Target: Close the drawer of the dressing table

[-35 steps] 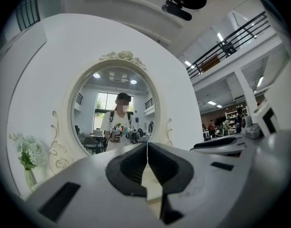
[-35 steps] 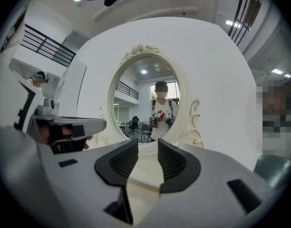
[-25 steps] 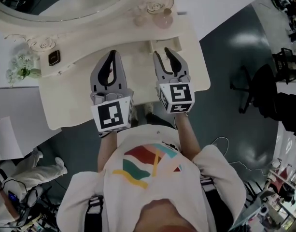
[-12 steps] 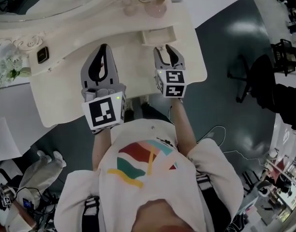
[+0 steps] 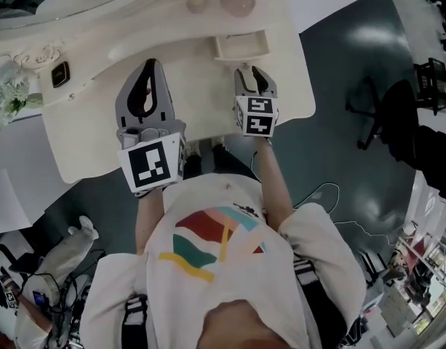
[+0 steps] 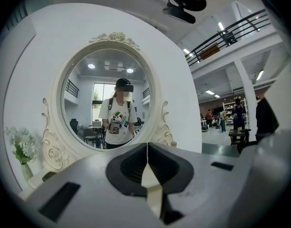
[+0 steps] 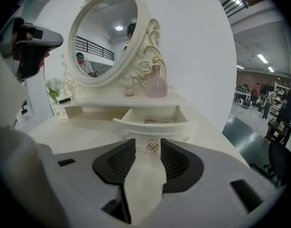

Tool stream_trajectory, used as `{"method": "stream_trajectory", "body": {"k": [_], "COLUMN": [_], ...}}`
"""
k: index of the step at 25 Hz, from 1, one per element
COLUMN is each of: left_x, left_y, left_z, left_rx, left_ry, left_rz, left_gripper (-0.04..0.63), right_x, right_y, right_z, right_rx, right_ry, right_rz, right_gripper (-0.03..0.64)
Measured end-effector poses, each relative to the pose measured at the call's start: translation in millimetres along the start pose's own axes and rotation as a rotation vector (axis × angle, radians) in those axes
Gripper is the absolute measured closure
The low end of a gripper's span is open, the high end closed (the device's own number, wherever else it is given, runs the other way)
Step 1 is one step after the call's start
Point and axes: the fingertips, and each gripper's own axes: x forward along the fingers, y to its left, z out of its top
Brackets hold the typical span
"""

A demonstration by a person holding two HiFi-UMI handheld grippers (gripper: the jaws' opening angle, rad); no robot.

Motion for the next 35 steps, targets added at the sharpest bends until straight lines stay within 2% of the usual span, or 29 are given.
{"method": "stream_trajectory", "body": {"k": [13,21,35], "left_x": [4,5,4], "left_y": [1,2,5], "left_z": [-8,-9,-10], "left_rx": [0.016,0.025,0.018], "left_ry": [0.032,0.033,0.033], "left_rz": [0.019,0.029,0.040], "left_gripper": [0.589,0.589,0.589], "right_x": [12,15,15], "right_y": [-10,-12,-12], "right_z": [-9,-12,-13], "right_rx": [0.028,0.022,0.005], "right_ry": [0.033,0.040,0.041], "right_rz": [-0.021,-0.037,-0.055], "right_gripper": [0.495,0.526,0.534]}}
